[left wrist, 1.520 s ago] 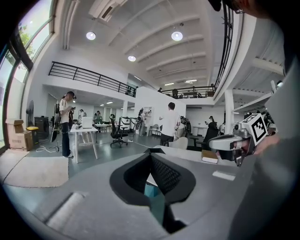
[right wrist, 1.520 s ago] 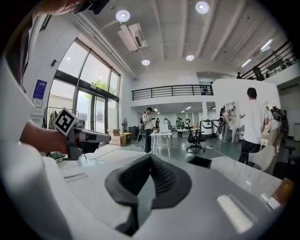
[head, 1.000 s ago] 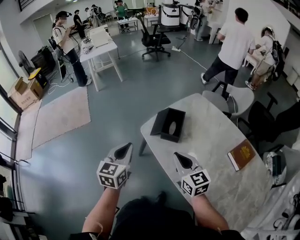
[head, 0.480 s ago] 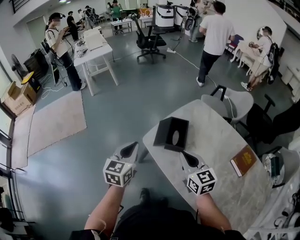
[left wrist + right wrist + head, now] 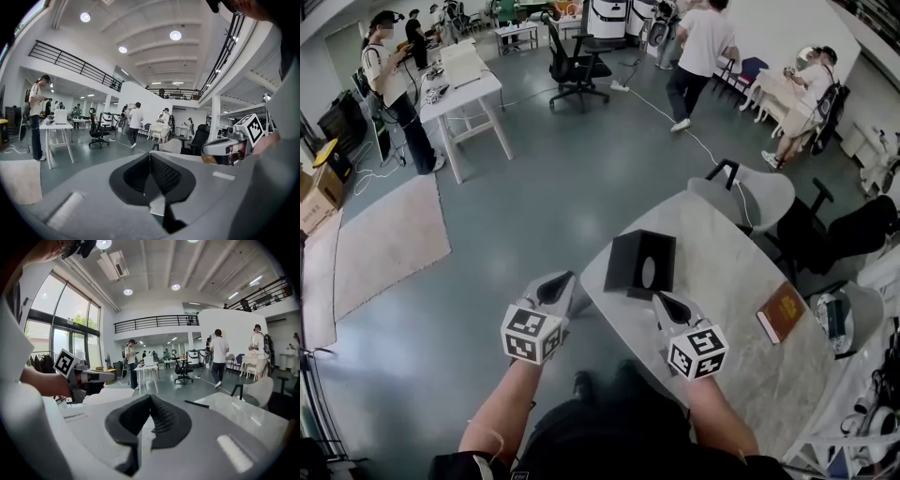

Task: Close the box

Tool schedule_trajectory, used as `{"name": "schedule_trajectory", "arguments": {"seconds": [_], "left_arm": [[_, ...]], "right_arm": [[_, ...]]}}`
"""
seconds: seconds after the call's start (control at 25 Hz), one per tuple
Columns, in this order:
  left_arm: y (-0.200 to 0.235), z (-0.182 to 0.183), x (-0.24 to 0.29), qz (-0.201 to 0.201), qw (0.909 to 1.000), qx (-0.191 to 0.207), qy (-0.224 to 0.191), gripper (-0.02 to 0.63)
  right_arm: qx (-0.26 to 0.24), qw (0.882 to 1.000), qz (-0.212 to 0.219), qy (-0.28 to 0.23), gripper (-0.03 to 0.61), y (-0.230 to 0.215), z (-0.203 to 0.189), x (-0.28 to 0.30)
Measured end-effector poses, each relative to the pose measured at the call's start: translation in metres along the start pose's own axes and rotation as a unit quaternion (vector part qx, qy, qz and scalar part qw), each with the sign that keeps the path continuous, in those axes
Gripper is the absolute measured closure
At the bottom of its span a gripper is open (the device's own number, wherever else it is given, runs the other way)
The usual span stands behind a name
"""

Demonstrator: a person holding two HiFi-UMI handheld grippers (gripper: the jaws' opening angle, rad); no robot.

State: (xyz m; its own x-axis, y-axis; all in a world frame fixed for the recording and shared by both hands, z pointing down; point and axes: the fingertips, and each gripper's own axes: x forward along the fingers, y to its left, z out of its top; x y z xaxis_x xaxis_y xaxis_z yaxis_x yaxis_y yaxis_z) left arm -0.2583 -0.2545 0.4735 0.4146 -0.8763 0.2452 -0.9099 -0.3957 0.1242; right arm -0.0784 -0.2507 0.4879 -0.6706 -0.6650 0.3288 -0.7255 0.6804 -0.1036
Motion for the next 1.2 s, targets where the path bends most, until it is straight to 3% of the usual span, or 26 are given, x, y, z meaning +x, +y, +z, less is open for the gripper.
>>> {"name": "schedule_trajectory", "arguments": {"seconds": [0.36,0.48,0.84,0.96,1.2], "left_arm": [[0.002,-0.054,0.063,-0.038,0.9964,0.002,0.076,0.600],[-0.006,-0.070,0.088,-0.052,0.9940,0.000,0.097,0.527],[-0.024,-0.131,0.135,-0.077,0.9834,0.042,0.159,0.485],[-0.034,-0.148,0.146,-0.079,0.9802,0.045,0.176,0.469],[-0.030,-0.185,0.167,-0.062,0.9709,0.067,0.222,0.465]], "right_arm": [[0.023,0.999,-0.018,0.027,0.577,-0.044,-0.019,0.047],[0.032,0.999,-0.020,0.035,0.577,-0.064,-0.026,0.058],[0.066,0.996,-0.029,0.059,0.575,-0.094,-0.054,0.078],[0.075,0.994,-0.030,0.078,0.511,-0.101,-0.067,0.078],[0.090,0.988,-0.055,0.113,0.471,-0.120,-0.096,0.081]]}}
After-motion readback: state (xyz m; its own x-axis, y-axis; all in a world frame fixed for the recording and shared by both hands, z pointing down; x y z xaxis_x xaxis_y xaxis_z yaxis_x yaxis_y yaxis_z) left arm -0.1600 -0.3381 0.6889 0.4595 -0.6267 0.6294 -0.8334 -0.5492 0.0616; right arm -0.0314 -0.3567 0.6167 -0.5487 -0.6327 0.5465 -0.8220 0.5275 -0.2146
